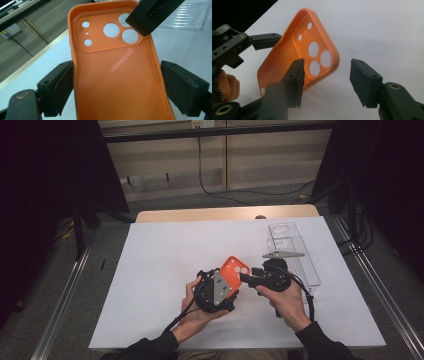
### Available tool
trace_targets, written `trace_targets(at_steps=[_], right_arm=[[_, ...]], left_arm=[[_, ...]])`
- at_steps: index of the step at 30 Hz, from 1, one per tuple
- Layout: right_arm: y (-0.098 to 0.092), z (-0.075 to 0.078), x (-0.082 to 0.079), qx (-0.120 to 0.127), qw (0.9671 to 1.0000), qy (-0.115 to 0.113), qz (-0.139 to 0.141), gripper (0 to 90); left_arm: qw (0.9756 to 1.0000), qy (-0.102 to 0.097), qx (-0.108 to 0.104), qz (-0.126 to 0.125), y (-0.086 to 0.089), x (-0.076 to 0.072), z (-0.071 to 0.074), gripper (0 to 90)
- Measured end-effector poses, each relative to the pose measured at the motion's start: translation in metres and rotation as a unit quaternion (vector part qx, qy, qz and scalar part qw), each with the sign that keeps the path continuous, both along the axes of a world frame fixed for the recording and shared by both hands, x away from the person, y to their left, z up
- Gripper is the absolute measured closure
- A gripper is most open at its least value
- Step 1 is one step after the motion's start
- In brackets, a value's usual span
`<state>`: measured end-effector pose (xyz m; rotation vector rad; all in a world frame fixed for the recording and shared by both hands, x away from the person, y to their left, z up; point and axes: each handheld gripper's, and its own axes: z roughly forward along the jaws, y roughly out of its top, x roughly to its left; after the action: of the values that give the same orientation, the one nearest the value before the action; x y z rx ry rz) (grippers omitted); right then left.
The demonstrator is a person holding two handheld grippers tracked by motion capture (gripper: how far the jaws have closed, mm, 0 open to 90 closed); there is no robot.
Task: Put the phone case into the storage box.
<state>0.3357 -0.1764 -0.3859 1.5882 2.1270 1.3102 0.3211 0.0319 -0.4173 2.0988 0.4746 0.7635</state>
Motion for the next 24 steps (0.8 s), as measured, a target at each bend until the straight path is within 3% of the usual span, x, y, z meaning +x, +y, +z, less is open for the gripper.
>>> trace_targets(at_steps=[9, 17, 24], right_arm=[[-0.0031, 0.0017, 0.0045, 0.03, 0.9987, 0.039, -0.017, 58.3], [-0.0042, 0.0028, 0.008, 0.06, 0.9948, 0.075, -0.035, 68.4], [-0.0036, 0.0022, 0.0085, 0.074, 0.9921, 0.089, -0.049, 73.5]], left_arm=[[1.0, -0.007, 0.003, 0.002, -0.0011, -0.0015, 0.0001, 14.2], [0.9999, -0.013, 0.009, 0.003, -0.0034, -0.0027, -0.0005, 14.2], [0.9996, -0.024, 0.011, 0.006, -0.0062, -0.0053, 0.0004, 14.2]])
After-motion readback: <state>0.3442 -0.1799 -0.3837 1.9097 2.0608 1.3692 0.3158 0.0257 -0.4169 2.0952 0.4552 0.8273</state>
